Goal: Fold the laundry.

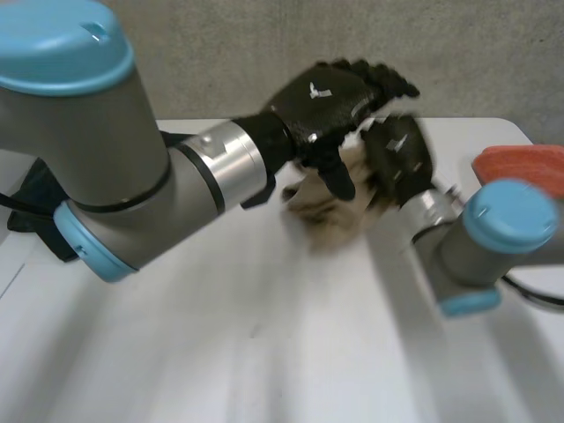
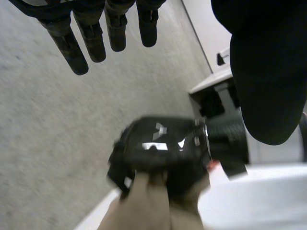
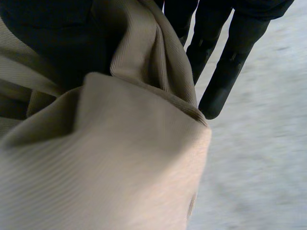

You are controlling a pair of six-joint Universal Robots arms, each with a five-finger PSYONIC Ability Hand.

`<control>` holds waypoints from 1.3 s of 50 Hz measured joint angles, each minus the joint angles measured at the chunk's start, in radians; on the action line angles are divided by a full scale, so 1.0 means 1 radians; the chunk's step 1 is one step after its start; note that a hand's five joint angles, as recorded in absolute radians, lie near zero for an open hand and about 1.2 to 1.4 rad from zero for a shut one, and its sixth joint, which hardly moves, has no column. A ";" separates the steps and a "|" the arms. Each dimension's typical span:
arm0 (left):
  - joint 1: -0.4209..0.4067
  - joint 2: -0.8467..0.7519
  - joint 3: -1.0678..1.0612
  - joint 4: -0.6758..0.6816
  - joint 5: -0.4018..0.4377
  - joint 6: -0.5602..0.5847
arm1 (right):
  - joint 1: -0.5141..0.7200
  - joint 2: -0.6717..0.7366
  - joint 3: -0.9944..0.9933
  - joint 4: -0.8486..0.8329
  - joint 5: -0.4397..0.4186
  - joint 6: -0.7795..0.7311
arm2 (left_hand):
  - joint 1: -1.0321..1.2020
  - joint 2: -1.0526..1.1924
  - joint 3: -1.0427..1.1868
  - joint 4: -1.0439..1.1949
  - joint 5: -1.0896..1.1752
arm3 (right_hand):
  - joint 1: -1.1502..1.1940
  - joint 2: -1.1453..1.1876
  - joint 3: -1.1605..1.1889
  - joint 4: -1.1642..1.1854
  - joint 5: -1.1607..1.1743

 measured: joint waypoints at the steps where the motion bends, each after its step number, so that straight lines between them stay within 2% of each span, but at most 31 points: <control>1: 0.006 0.009 0.002 0.008 -0.001 -0.001 | -0.028 -0.011 -0.027 0.000 -0.002 0.009 | 0.000 0.000 0.000 0.000 0.000 | 0.006 0.000 0.000 0.000 0.004; 7: 0.029 0.050 0.007 0.041 -0.006 -0.018 | -0.198 -0.032 -0.180 0.001 -0.043 0.072 | 0.000 0.000 0.000 0.000 0.000 | 0.006 0.002 0.013 0.000 0.042; 14: 0.032 0.066 0.007 0.061 -0.015 -0.045 | -0.403 0.048 -0.355 -0.001 -0.138 0.164 | 0.000 0.000 0.000 0.000 0.000 | 0.006 0.010 0.025 0.001 0.051; 18: 0.031 0.065 0.007 0.064 -0.018 -0.050 | -0.490 0.129 -0.433 -0.004 -0.191 0.197 | 0.000 0.000 0.000 0.000 0.000 | 0.006 0.010 0.026 0.001 0.059; 21: 0.028 0.060 0.004 0.065 -0.019 -0.052 | -0.587 0.281 -0.539 -0.007 -0.275 0.226 | 0.000 0.000 0.000 0.000 0.000 | 0.006 0.010 0.026 0.001 0.059; 28: 0.021 0.048 -0.009 0.064 -0.019 -0.051 | -0.698 0.535 -0.654 -0.011 -0.397 0.232 | 0.000 0.000 0.000 0.000 0.000 | 0.009 0.010 0.026 0.002 0.069; 34: 0.011 0.031 -0.016 0.064 -0.020 -0.050 | -0.762 0.606 -0.644 -0.013 -0.451 0.224 | 0.000 0.000 0.000 0.000 0.000 | 0.015 0.018 0.030 0.003 0.087; 40: -0.003 0.025 -0.017 0.065 -0.019 -0.049 | -0.783 0.555 -0.580 -0.023 -0.486 0.226 | 0.000 0.000 0.000 0.000 0.000 | 0.010 0.008 0.017 -0.005 0.081; 41: -0.005 0.025 -0.017 0.065 -0.019 -0.048 | -0.786 0.538 -0.567 -0.025 -0.489 0.228 | 0.000 0.000 0.000 0.000 0.000 | -0.072 -0.115 -0.117 -0.133 -0.034; 42: -0.007 0.025 -0.017 0.065 -0.019 -0.048 | -0.788 0.531 -0.562 -0.025 -0.490 0.228 | 0.000 0.000 0.000 0.000 0.000 | -0.111 -0.159 -0.147 -0.178 -0.079; 46: -0.017 0.026 -0.015 0.066 -0.019 -0.049 | -0.800 0.454 -0.507 -0.024 -0.494 0.235 | 0.000 0.000 0.000 0.000 0.000 | -0.553 -0.620 -0.621 -0.657 -0.555; 47: -0.020 0.026 -0.015 0.066 -0.019 -0.049 | -0.802 0.430 -0.490 -0.020 -0.493 0.236 | 0.000 0.000 0.000 0.000 0.000 | -0.745 -0.807 -0.807 -0.845 -0.756; 49: -0.024 0.026 -0.015 0.067 -0.019 -0.049 | -0.805 0.394 -0.465 -0.006 -0.490 0.237 | 0.000 0.000 0.000 0.000 0.000 | -0.857 -0.914 -0.921 -0.955 -0.856; 52: -0.030 0.027 -0.015 0.067 -0.020 -0.050 | -0.808 0.333 -0.426 0.038 -0.483 0.237 | 0.000 0.000 0.000 0.000 0.000 | -0.870 -0.933 -0.953 -0.986 -0.877; 58: -0.038 0.030 -0.017 0.066 -0.021 -0.052 | -0.830 0.203 -0.381 0.270 -0.445 0.215 | 0.000 0.000 0.000 0.000 0.000 | -0.870 -0.933 -0.953 -0.986 -0.877; 62: -0.042 0.033 -0.017 0.065 -0.021 -0.053 | -0.872 0.129 -0.374 0.471 -0.370 0.129 | 0.000 0.000 0.000 0.000 0.000 | -0.870 -0.933 -0.953 -0.986 -0.877; 65: -0.045 0.035 -0.017 0.064 -0.021 -0.054 | -0.903 0.072 -0.372 0.600 -0.294 0.005 | 0.000 0.000 0.000 0.000 0.000 | -0.870 -0.933 -0.953 -0.986 -0.877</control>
